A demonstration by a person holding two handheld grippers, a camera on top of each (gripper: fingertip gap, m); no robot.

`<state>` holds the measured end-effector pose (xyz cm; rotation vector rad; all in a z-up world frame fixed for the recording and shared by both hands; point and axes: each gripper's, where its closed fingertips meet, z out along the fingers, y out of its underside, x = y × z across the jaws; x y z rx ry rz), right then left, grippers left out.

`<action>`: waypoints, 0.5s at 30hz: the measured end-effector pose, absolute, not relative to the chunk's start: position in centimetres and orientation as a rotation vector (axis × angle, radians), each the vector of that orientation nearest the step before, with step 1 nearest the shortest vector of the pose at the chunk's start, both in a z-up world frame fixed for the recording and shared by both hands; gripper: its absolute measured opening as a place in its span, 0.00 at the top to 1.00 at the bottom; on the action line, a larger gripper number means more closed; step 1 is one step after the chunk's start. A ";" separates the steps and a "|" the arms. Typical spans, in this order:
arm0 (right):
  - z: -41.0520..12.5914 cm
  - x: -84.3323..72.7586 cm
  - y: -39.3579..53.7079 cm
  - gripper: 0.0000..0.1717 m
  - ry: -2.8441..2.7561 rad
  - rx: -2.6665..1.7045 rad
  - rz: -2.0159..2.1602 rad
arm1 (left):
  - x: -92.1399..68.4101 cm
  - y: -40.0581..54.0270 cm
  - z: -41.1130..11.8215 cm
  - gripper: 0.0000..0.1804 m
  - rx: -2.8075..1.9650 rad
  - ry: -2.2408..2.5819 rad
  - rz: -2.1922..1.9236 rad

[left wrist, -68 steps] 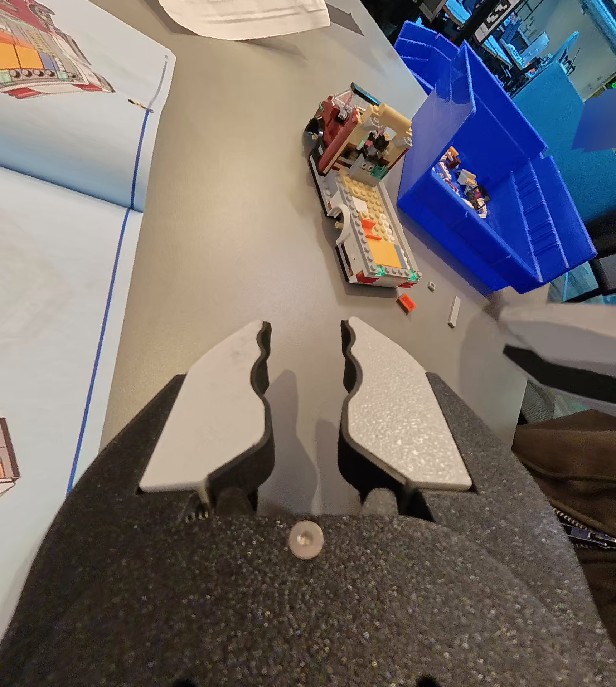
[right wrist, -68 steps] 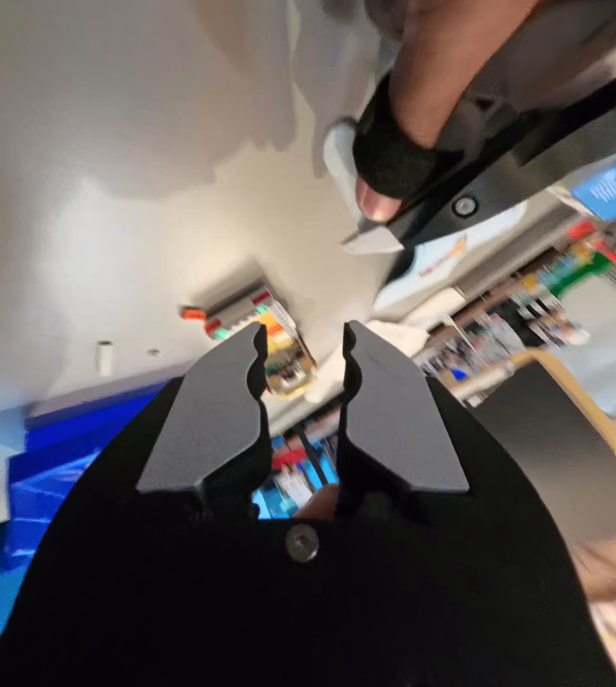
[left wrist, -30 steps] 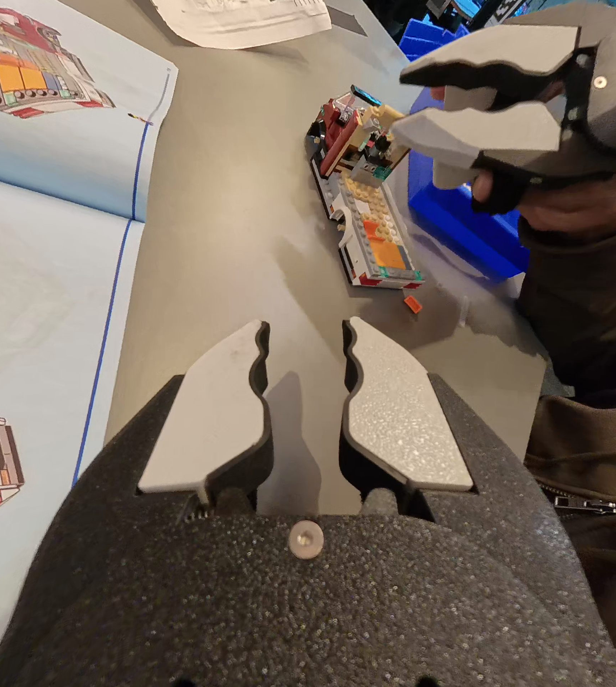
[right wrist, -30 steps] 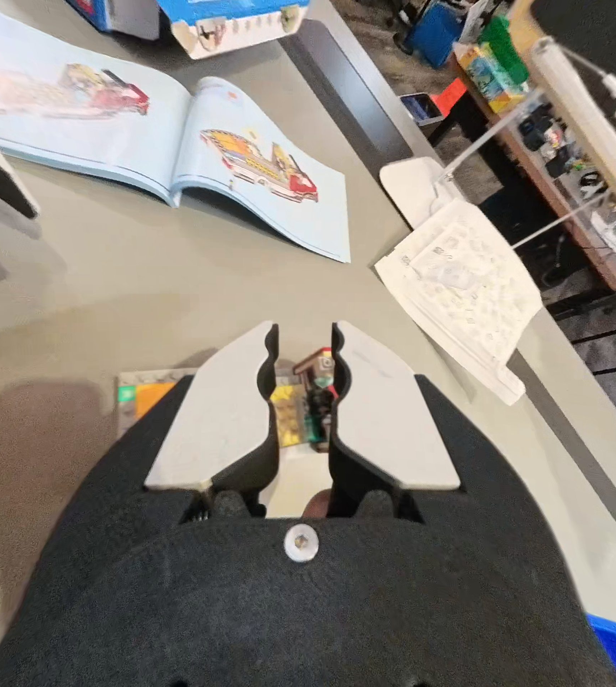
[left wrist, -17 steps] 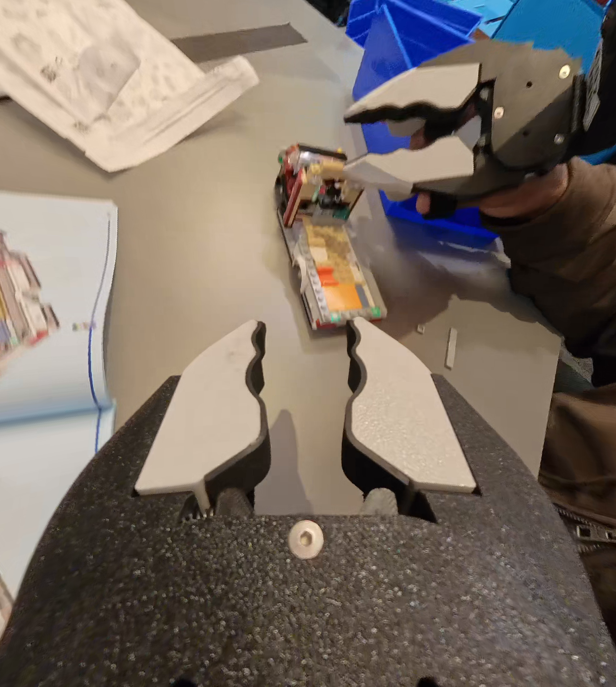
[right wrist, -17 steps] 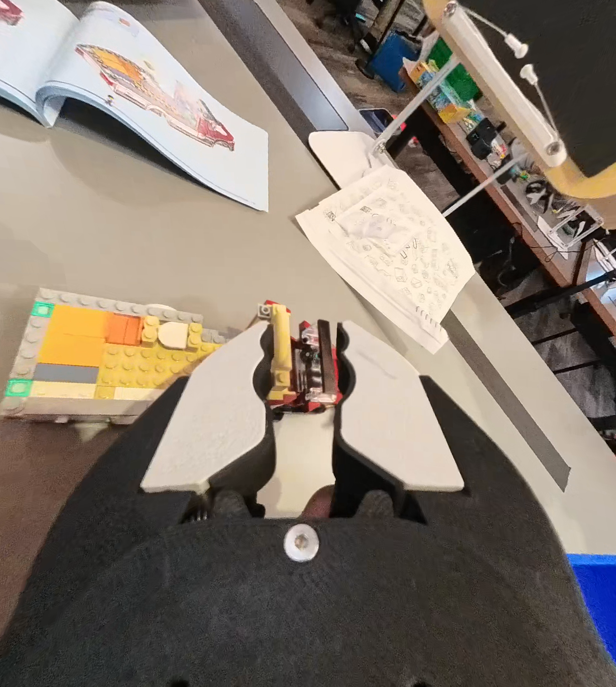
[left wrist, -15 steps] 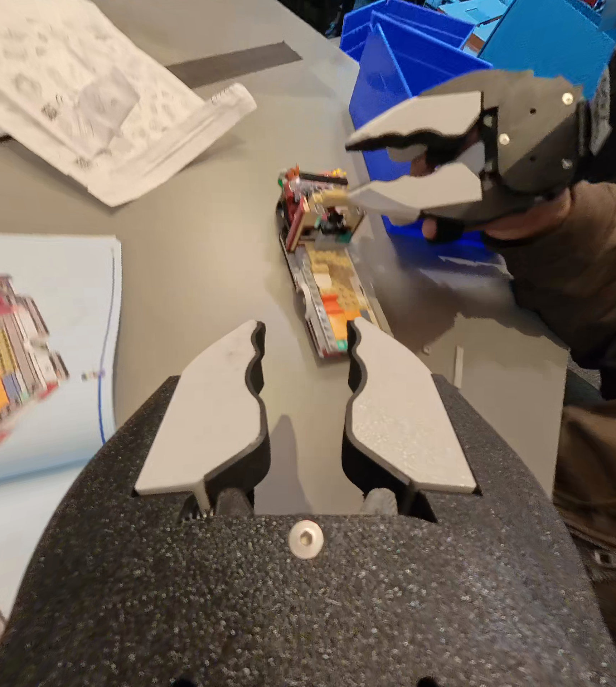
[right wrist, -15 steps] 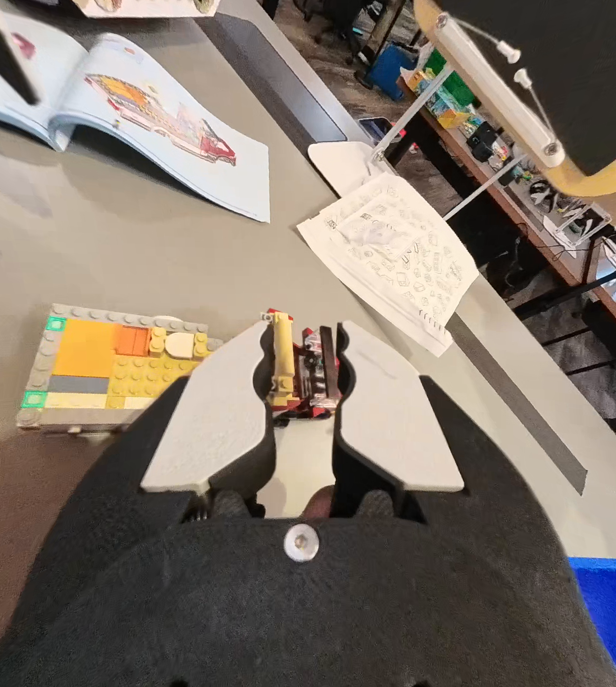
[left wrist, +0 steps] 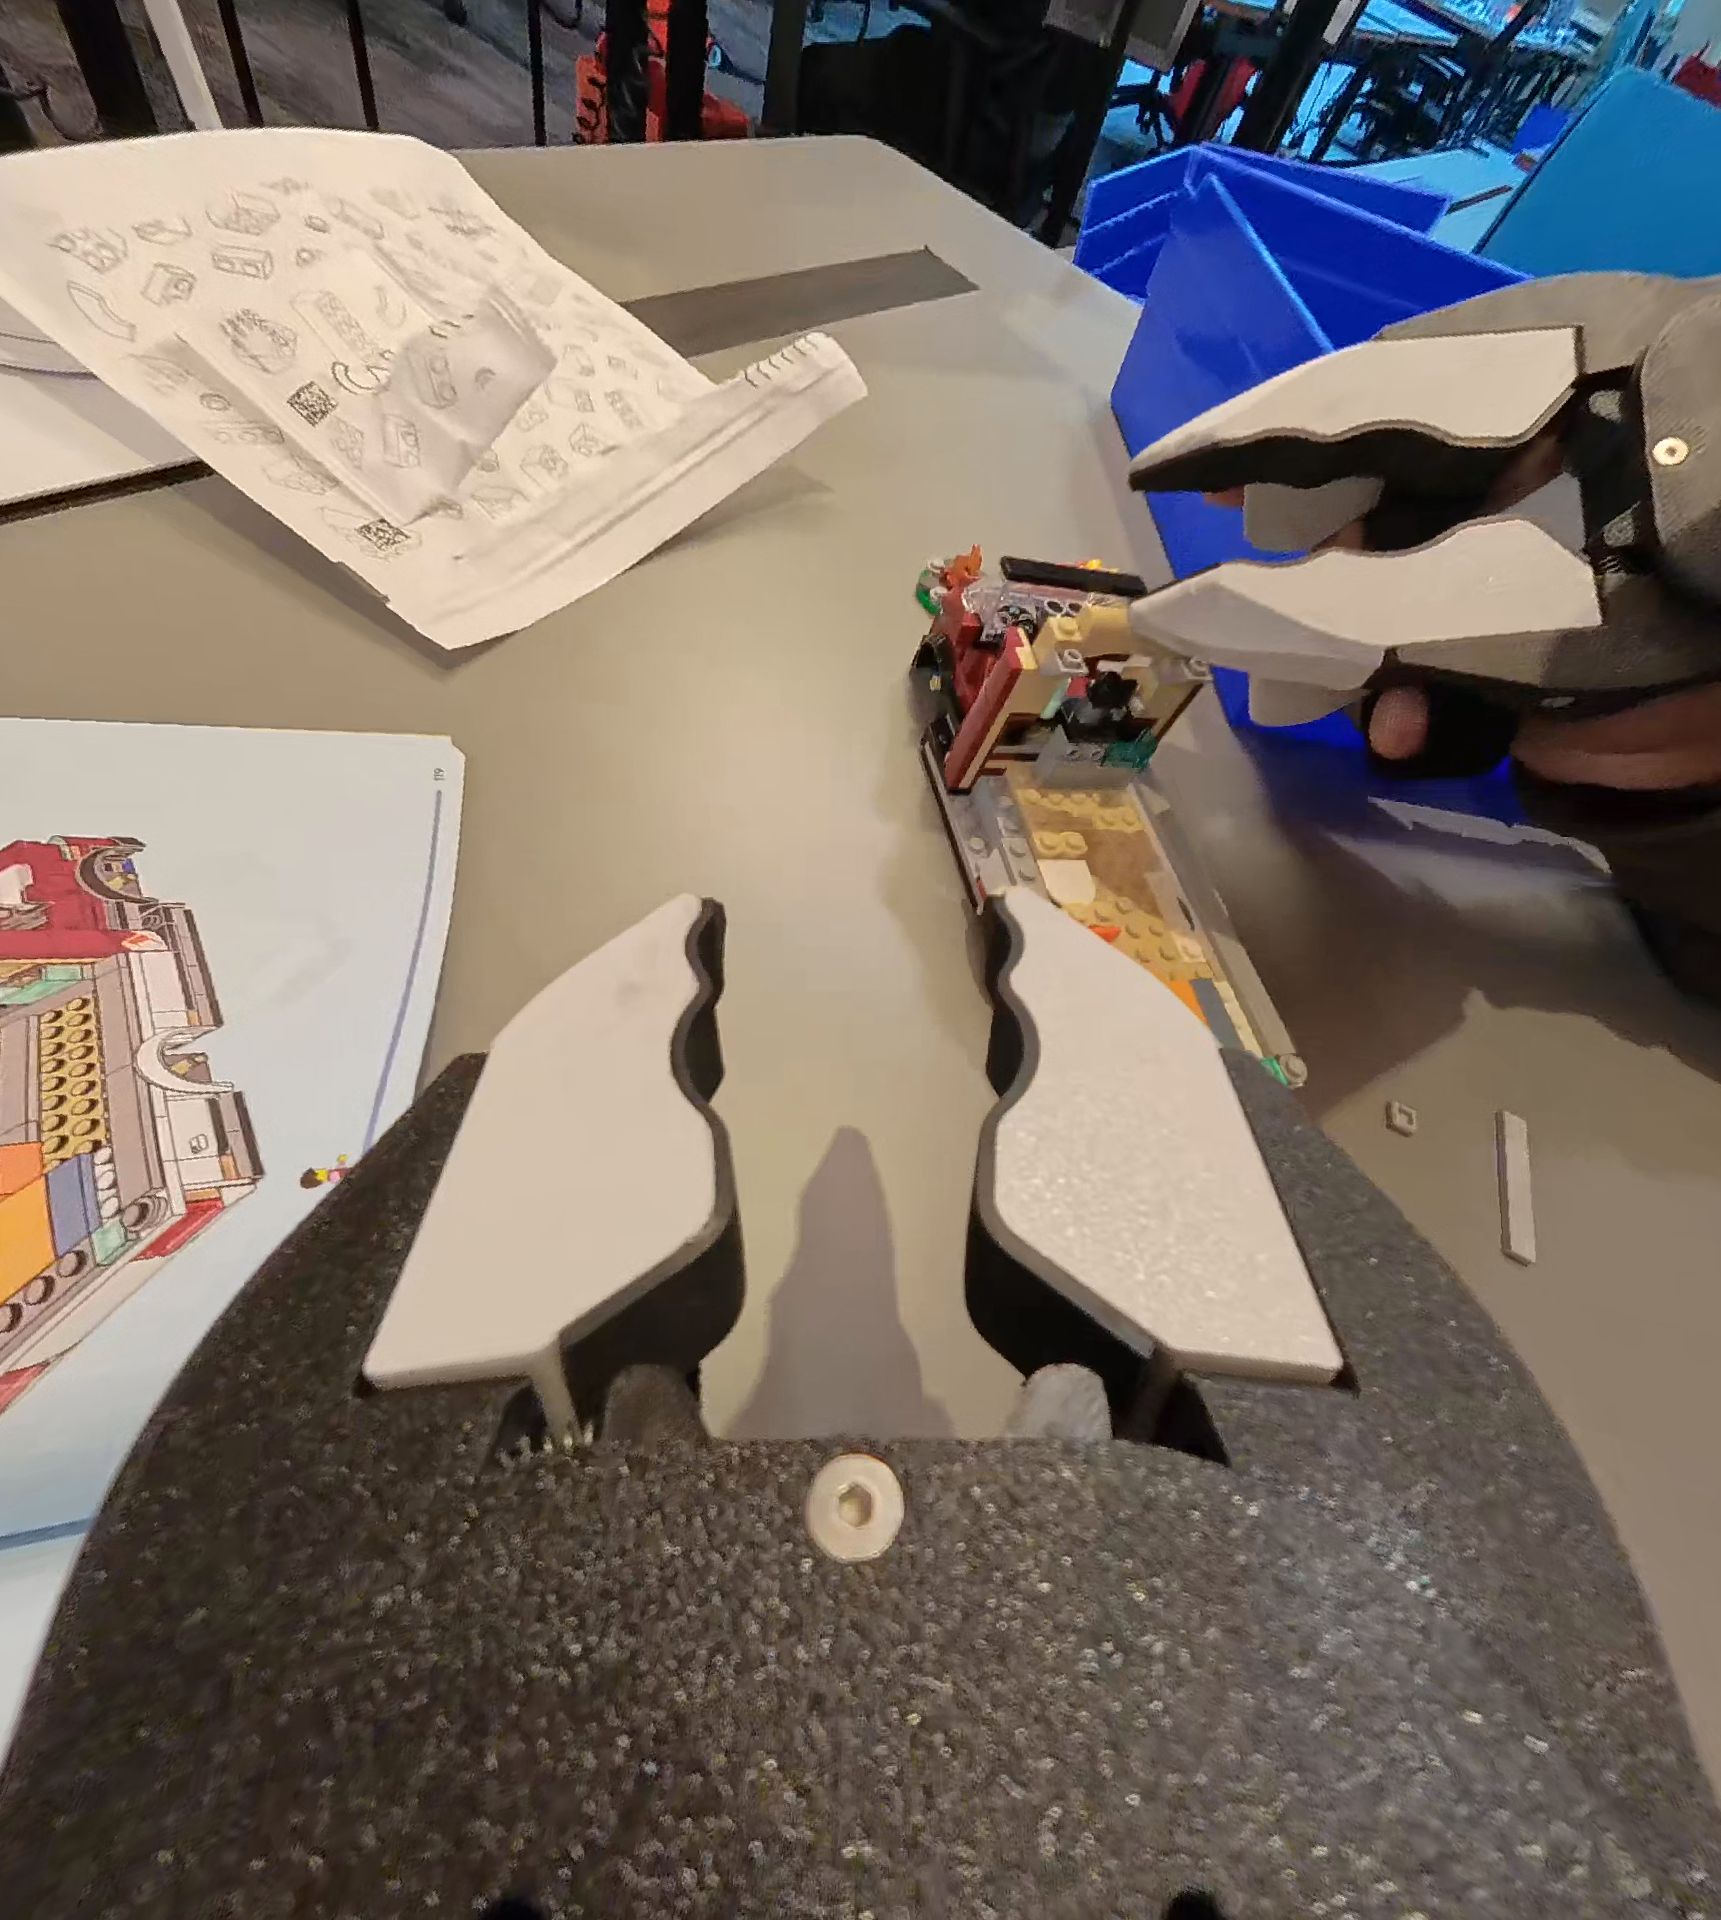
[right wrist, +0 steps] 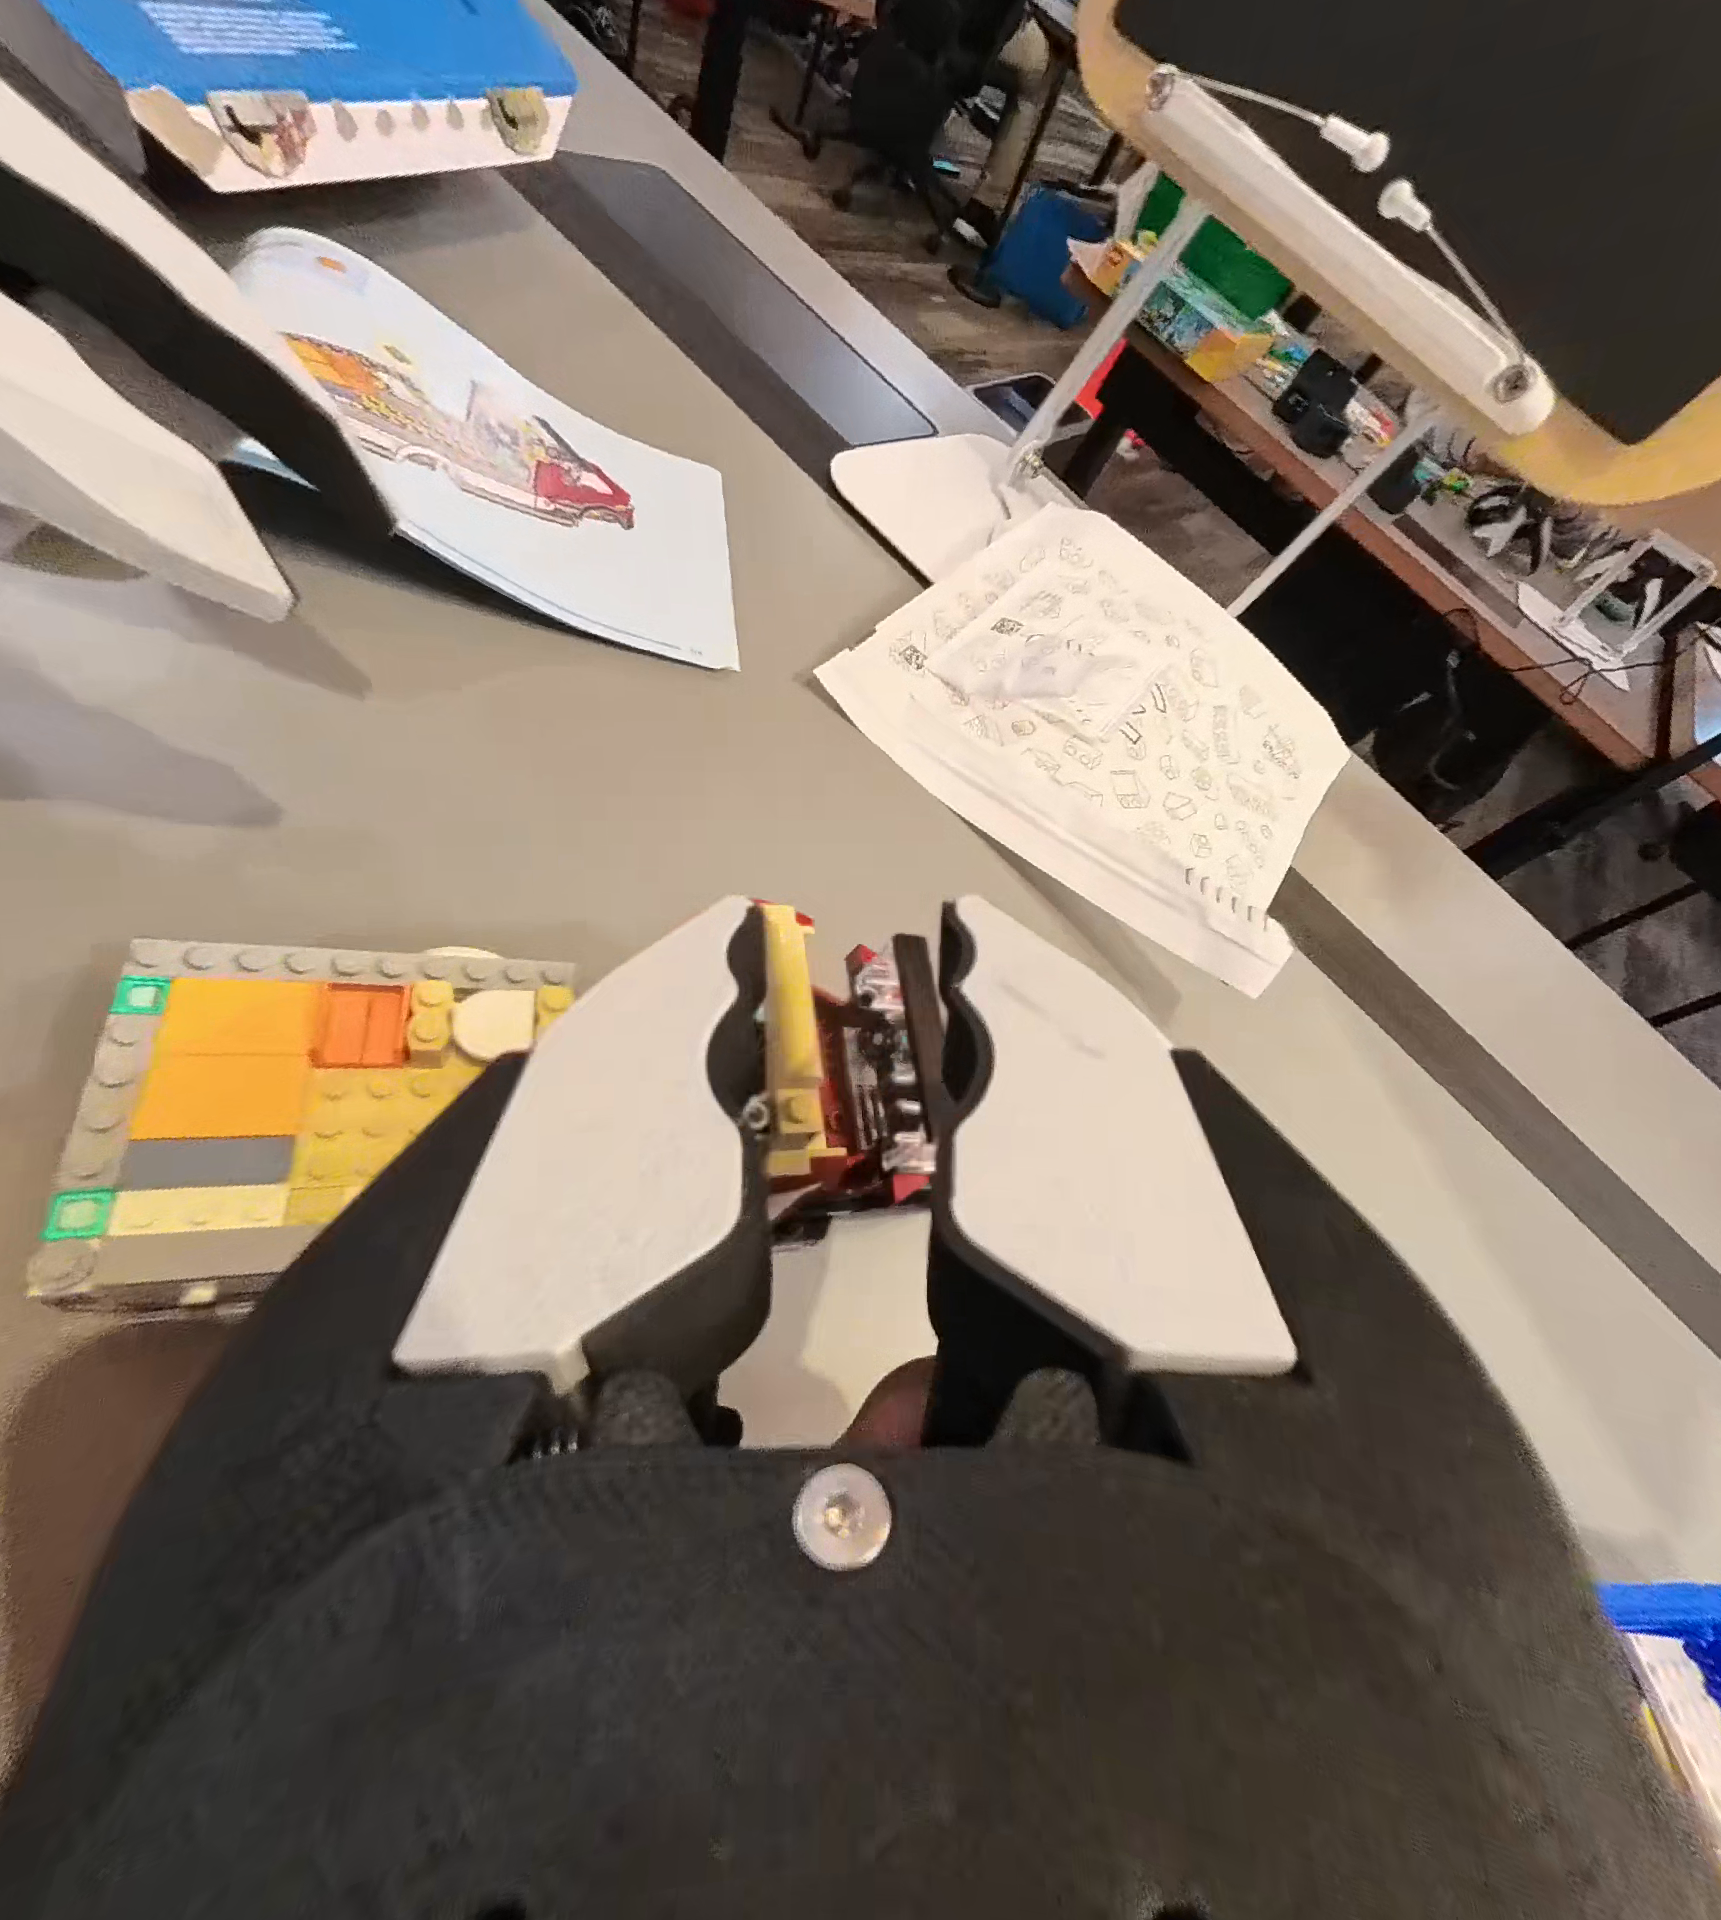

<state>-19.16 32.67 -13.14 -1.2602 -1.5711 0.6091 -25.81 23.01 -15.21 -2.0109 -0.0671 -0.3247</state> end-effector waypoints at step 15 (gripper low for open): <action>-13.2 -18.4 36.8 0.82 -1.457 -1.325 0.456 | -26.3 23.0 -15.5 0.73 -2.017 -0.051 -0.273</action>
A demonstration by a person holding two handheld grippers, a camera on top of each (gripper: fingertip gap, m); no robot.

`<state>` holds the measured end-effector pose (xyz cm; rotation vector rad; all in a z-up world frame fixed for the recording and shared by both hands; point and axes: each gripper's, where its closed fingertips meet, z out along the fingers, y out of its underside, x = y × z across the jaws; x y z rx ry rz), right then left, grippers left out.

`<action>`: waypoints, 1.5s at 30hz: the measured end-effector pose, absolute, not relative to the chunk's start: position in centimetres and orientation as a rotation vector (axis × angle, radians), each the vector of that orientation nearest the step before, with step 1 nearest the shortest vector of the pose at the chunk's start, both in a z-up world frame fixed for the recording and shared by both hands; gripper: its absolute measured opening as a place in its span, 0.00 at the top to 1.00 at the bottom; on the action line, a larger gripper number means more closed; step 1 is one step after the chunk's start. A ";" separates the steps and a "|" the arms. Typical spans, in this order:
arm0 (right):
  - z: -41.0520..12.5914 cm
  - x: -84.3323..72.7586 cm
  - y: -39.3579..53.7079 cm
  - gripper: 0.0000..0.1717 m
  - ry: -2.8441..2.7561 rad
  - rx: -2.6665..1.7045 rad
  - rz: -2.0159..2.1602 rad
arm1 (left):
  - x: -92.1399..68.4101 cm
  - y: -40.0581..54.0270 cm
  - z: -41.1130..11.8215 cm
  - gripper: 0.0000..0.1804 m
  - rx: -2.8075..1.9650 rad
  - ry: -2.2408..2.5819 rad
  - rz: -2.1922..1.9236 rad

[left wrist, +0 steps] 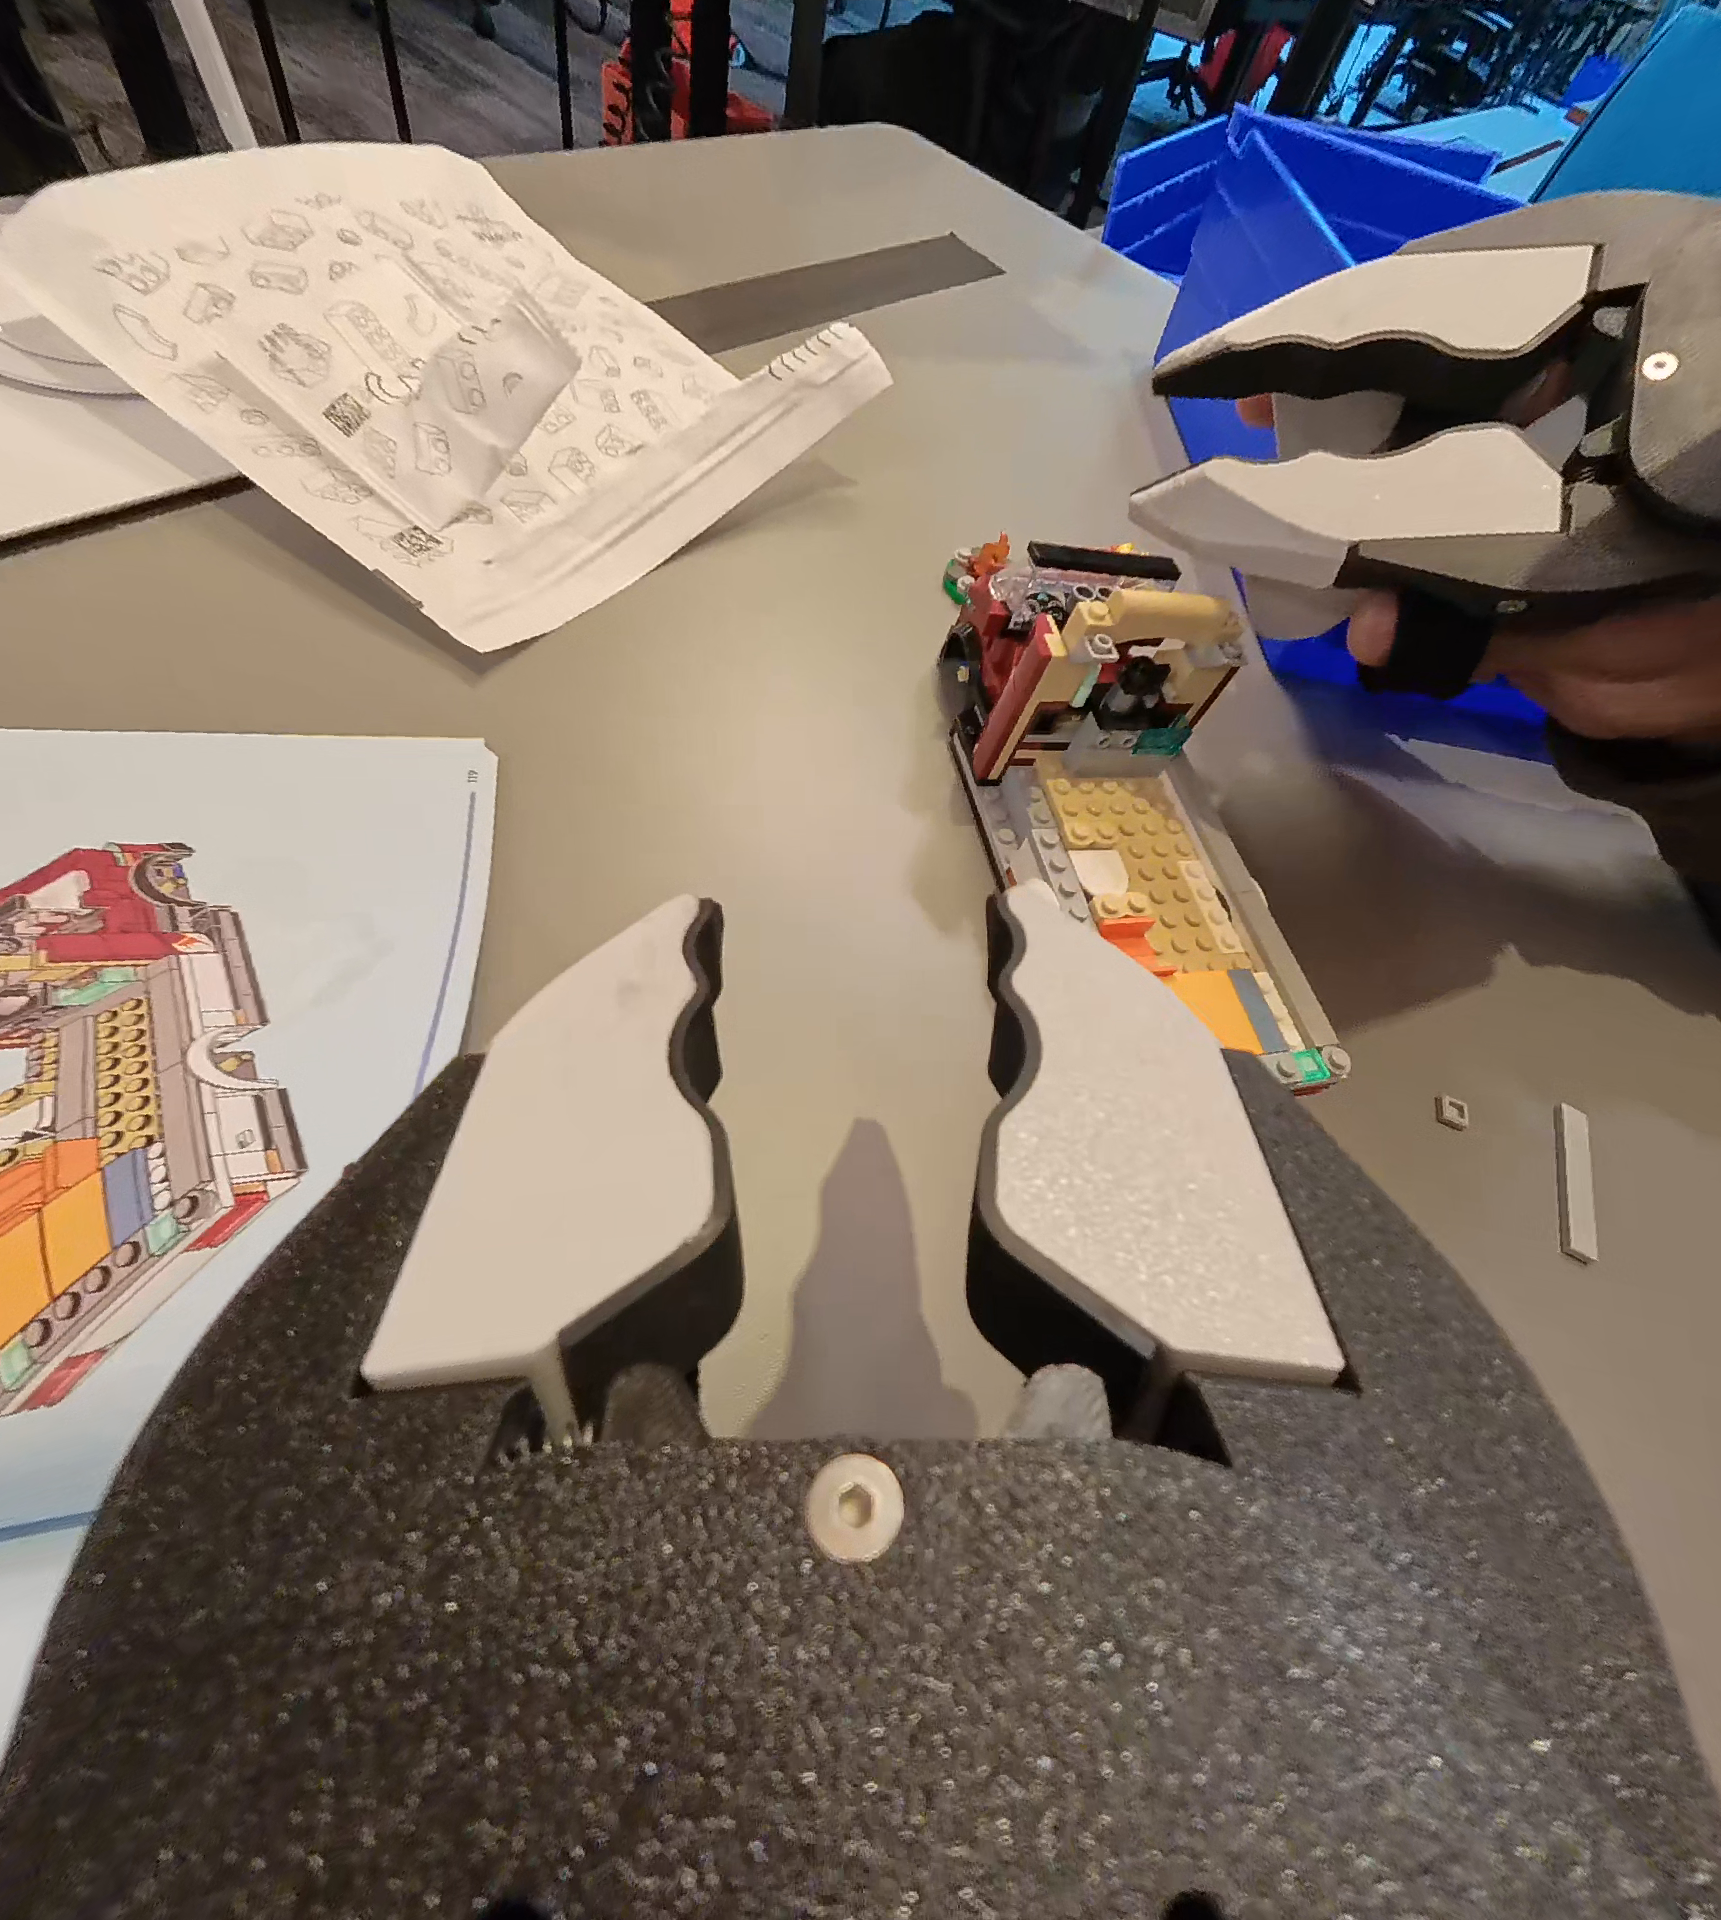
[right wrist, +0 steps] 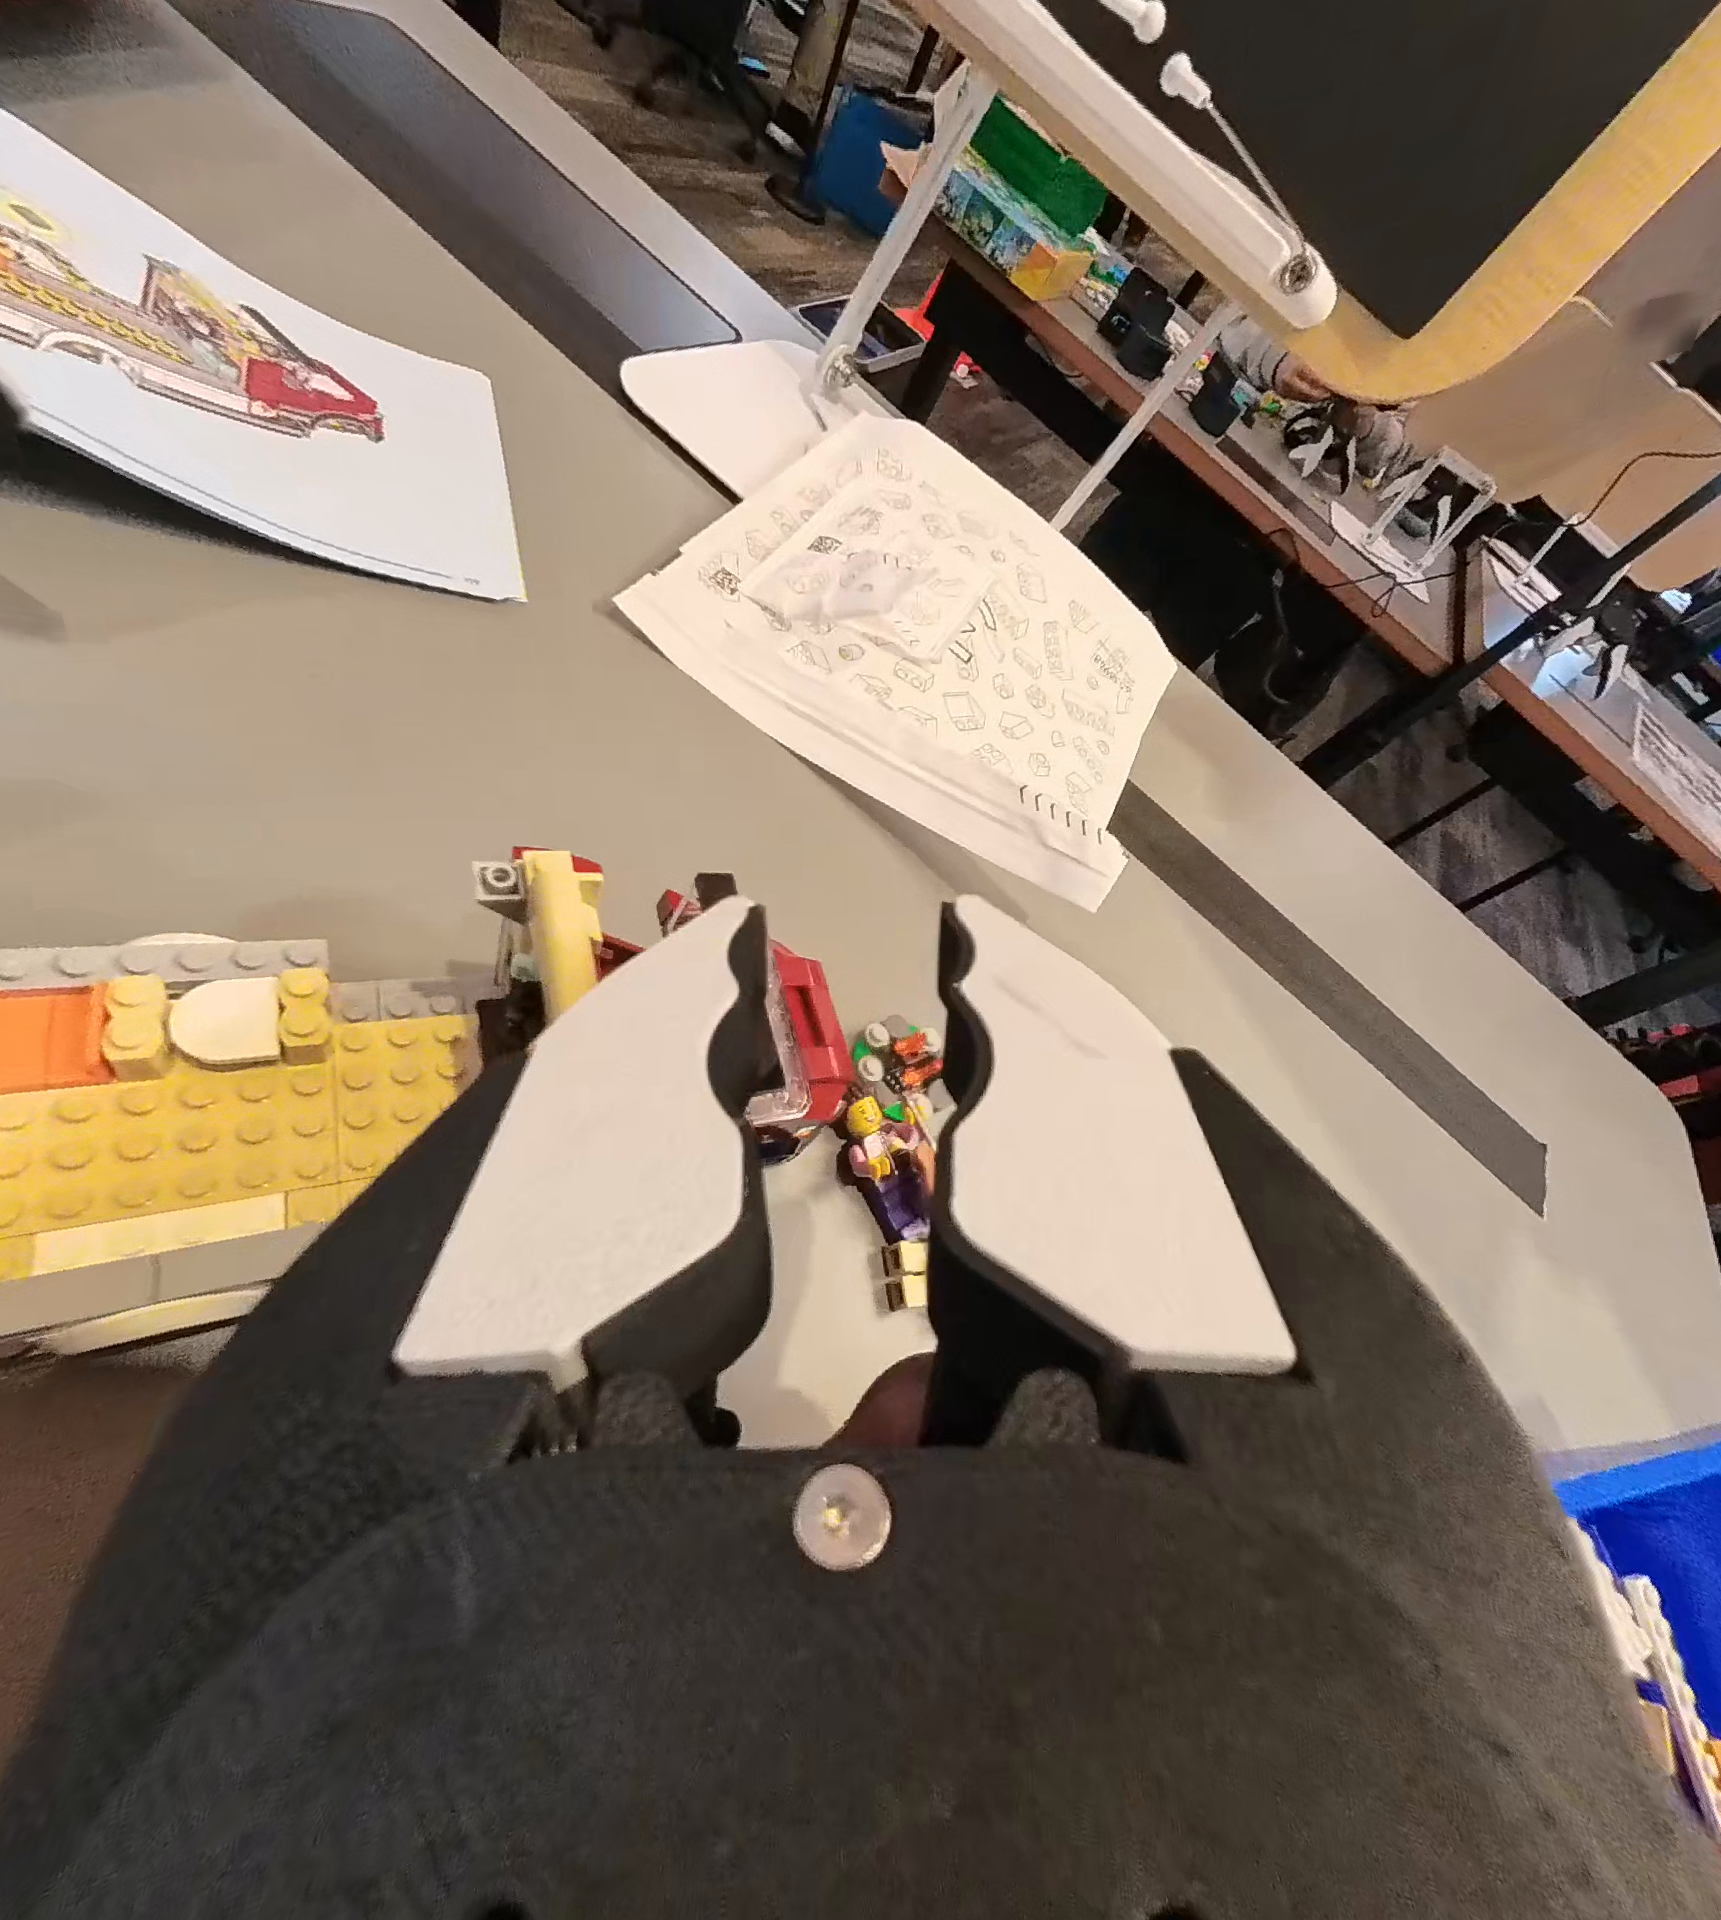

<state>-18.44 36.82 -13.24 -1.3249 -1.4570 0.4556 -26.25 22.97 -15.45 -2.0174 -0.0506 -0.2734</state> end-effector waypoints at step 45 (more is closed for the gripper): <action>-14.3 -17.8 38.3 0.83 -1.320 -1.420 0.311 | -15.8 25.4 -8.2 0.70 -1.641 0.096 -0.177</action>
